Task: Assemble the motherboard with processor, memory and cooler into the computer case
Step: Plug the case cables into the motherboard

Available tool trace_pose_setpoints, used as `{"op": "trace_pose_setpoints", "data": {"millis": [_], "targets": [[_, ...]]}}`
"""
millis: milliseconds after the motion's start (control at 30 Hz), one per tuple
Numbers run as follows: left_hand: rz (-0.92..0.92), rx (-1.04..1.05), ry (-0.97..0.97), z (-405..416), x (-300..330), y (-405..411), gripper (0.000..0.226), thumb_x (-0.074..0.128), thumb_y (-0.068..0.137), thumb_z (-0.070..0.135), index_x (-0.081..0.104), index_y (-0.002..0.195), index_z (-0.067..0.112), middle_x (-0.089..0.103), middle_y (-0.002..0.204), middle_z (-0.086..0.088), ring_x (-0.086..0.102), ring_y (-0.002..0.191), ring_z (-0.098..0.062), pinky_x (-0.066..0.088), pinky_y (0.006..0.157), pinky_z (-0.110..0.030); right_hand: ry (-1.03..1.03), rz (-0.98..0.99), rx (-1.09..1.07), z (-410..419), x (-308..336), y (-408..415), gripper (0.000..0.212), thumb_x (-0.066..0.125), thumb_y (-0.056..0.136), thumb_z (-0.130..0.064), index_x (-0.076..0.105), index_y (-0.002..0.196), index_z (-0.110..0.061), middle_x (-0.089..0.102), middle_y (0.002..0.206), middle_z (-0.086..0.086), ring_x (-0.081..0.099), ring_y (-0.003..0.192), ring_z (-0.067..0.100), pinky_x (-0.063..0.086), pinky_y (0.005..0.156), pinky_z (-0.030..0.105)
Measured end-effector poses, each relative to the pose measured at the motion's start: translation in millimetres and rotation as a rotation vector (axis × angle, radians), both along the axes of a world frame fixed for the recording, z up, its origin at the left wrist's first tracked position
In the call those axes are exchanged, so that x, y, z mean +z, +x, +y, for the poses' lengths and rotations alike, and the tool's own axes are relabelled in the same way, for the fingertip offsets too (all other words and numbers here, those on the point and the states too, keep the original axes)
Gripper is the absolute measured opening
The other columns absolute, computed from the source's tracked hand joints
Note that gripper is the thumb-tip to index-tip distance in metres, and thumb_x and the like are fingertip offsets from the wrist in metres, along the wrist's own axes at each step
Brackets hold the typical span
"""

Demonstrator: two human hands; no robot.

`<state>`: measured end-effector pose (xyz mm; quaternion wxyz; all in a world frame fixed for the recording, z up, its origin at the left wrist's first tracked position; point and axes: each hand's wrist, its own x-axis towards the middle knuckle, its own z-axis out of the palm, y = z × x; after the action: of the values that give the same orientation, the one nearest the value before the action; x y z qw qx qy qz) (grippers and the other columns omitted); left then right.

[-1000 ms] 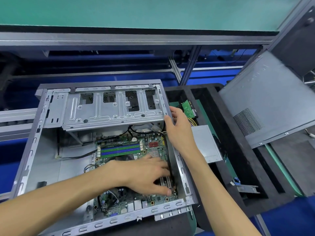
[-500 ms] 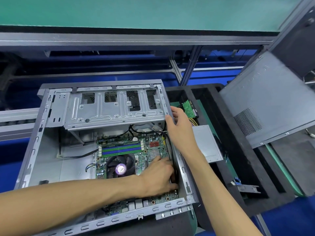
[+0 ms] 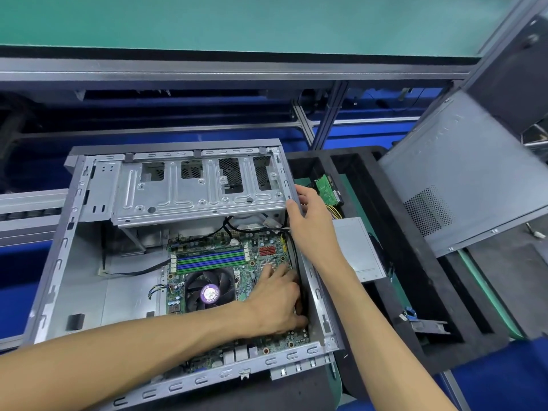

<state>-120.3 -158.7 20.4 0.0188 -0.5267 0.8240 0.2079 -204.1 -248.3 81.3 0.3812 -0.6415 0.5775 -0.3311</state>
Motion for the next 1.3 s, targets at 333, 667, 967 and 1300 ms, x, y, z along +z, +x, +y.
{"op": "trace_pose_setpoints", "data": {"millis": [333, 667, 967, 1300], "targets": [[-0.023, 0.043, -0.298, -39.6, 19.1, 47.7, 0.028, 0.059, 0.083, 0.016, 0.06, 0.109, 0.008, 0.059, 0.111, -0.009, 0.054, 0.104, -0.027, 0.041, 0.09, -0.038, -0.011, -0.002, -0.011, -0.6, 0.9, 0.5, 0.034, 0.051, 0.103, -0.027, 0.054, 0.136, -0.022, 0.06, 0.123, -0.004, 0.058, 0.105, 0.006, 0.048, 0.084, 0.023], [0.166, 0.362, 0.001, -88.5, 10.8, 52.8, 0.027, 0.059, 0.089, 0.036, 0.06, 0.11, 0.019, 0.07, 0.104, -0.002, 0.065, 0.084, -0.023, 0.054, 0.069, -0.035, -0.009, 0.009, -0.022, -1.4, 1.4, 0.3, 0.033, 0.052, 0.103, -0.027, 0.053, 0.136, -0.023, 0.06, 0.123, -0.005, 0.056, 0.103, -0.002, 0.041, 0.074, 0.008], [0.287, 0.419, -0.029, -93.1, -0.1, 48.4, 0.005, 0.063, 0.086, 0.024, 0.061, 0.088, 0.027, 0.062, 0.082, -0.005, 0.048, 0.071, -0.019, 0.035, 0.064, -0.025, 0.008, -0.006, -0.025, -0.8, 3.1, 0.8, 0.034, 0.052, 0.103, -0.026, 0.054, 0.136, -0.023, 0.06, 0.122, -0.005, 0.058, 0.104, 0.002, 0.043, 0.076, 0.012], [0.163, 0.298, 0.051, -77.7, 30.6, 51.7, 0.038, 0.05, 0.101, 0.027, 0.055, 0.13, 0.004, 0.062, 0.126, -0.019, 0.057, 0.116, -0.035, 0.043, 0.092, -0.038, -0.017, 0.046, 0.001, 2.2, 7.5, 1.7, 0.034, 0.05, 0.104, -0.026, 0.052, 0.137, -0.02, 0.06, 0.123, -0.003, 0.058, 0.104, 0.007, 0.049, 0.084, 0.023]]}}
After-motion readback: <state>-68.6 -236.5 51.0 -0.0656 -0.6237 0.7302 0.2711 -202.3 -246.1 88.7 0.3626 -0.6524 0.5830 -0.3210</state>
